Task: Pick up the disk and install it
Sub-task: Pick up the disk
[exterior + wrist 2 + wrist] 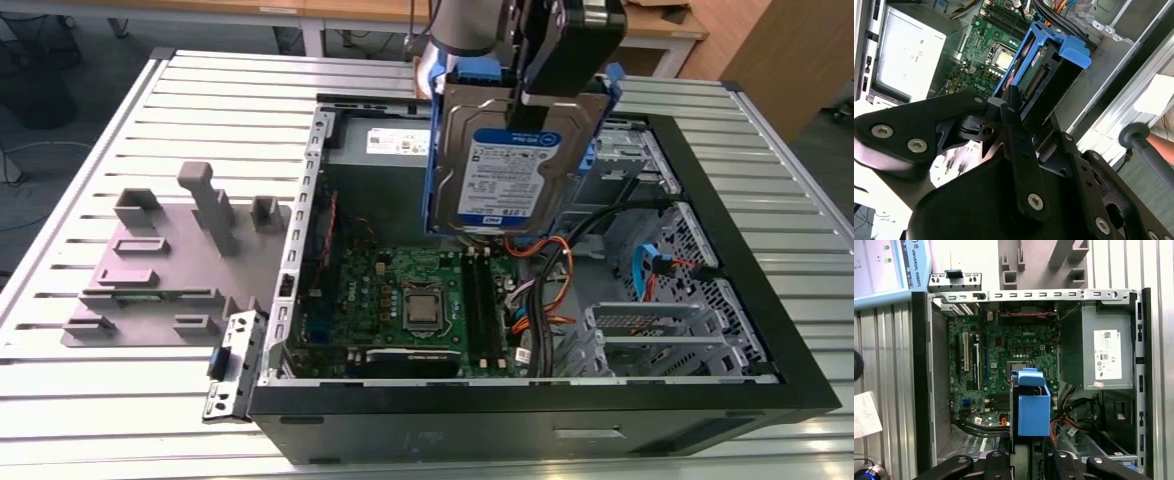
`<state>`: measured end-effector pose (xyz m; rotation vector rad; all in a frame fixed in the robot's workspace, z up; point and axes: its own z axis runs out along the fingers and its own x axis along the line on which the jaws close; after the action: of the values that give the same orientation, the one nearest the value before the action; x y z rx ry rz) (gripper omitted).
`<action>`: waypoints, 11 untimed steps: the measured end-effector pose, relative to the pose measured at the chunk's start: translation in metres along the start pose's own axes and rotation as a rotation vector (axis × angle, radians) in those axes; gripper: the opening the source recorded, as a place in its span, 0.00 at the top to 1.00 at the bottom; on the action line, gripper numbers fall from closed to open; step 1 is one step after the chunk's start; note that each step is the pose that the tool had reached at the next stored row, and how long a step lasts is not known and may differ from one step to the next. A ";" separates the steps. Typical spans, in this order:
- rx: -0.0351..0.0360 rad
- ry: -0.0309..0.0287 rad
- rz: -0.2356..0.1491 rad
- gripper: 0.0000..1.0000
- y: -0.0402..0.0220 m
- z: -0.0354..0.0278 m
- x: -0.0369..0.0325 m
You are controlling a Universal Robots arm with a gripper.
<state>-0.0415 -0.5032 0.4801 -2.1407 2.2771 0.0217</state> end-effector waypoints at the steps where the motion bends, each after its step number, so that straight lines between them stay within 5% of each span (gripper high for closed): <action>1: 0.0000 0.0000 0.000 0.65 -0.0001 0.0000 0.0017; 11: 0.0001 0.0008 0.004 0.65 -0.0010 -0.0003 0.0162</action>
<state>-0.0415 -0.5194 0.4801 -2.1363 2.2820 0.0207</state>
